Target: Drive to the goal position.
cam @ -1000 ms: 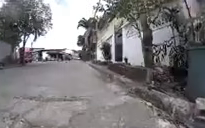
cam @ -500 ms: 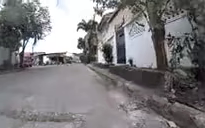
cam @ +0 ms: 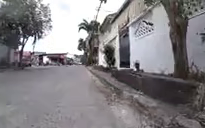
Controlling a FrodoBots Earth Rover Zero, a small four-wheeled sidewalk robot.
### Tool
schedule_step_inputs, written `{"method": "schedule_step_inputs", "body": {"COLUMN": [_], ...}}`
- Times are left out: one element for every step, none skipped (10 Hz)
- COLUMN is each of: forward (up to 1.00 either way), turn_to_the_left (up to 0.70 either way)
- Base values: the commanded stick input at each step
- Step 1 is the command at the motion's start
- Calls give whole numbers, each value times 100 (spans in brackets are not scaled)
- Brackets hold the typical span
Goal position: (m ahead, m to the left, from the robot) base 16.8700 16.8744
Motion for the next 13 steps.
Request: {"method": "schedule_step_inputs", "body": {"forward": [100,100,100,100,100,100,100,100,100,100,100,100,100], "turn_to_the_left": [2,27,37,37,37,37,37,37,29,5,0,0,0]}}
